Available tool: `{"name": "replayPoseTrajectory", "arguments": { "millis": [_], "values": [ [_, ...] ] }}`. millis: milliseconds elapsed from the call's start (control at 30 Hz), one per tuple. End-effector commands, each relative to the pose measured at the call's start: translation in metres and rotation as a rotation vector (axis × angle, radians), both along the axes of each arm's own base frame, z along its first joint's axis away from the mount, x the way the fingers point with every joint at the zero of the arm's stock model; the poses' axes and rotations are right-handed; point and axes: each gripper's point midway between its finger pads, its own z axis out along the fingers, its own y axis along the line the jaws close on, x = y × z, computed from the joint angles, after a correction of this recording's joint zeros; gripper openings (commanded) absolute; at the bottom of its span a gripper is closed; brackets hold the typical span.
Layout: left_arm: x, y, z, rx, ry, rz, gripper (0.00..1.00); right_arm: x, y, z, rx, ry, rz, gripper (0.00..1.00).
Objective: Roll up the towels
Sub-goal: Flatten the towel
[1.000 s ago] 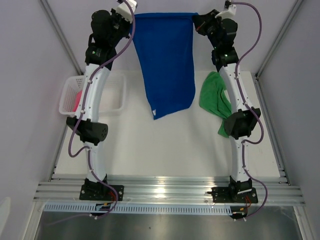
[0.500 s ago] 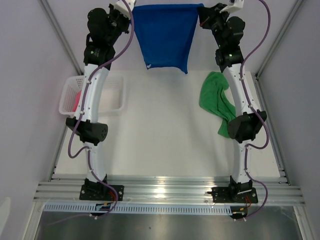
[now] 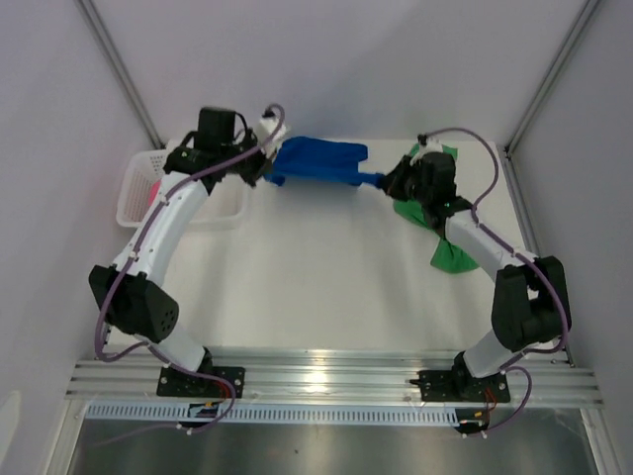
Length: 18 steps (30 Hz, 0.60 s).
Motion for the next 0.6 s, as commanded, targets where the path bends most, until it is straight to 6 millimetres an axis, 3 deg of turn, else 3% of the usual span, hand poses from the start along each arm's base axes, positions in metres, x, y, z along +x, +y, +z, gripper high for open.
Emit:
{"name": "replayPoseTrajectory", "arguments": {
  "millis": [0,33,100,133,200,233,367,433,567],
  "values": [
    [-0.094,-0.014,-0.061,0.048,0.232,-0.198,0.01,-0.043,-0.015,-0.045,-0.025,0.122,-0.068,0.00],
    [-0.121,-0.013,-0.105,0.068,0.365,-0.221,0.01,-0.053,-0.014,-0.058,-0.027,0.157,-0.063,0.00],
    [-0.150,-0.022,-0.125,0.074,0.442,-0.279,0.01,-0.083,-0.017,-0.093,-0.038,0.257,-0.058,0.00],
    [-0.177,-0.017,-0.160,0.102,0.551,-0.291,0.01,-0.092,-0.020,-0.105,-0.043,0.294,-0.065,0.00],
    [-0.204,-0.026,-0.178,0.123,0.620,-0.345,0.01,-0.113,-0.026,-0.127,-0.062,0.379,-0.074,0.00],
    [-0.227,-0.023,-0.197,0.137,0.698,-0.367,0.01,-0.124,-0.031,-0.137,-0.069,0.415,-0.085,0.00],
    [-0.276,-0.049,-0.217,0.191,0.777,-0.512,0.01,-0.153,-0.053,-0.157,-0.147,0.511,-0.153,0.00],
    [-0.285,-0.063,-0.220,0.200,0.777,-0.558,0.01,-0.153,-0.076,-0.159,-0.203,0.518,-0.244,0.00],
    [-0.301,-0.121,-0.204,0.211,0.685,-0.719,0.01,-0.153,-0.115,-0.155,-0.227,0.534,-0.368,0.00]
  ]
}}
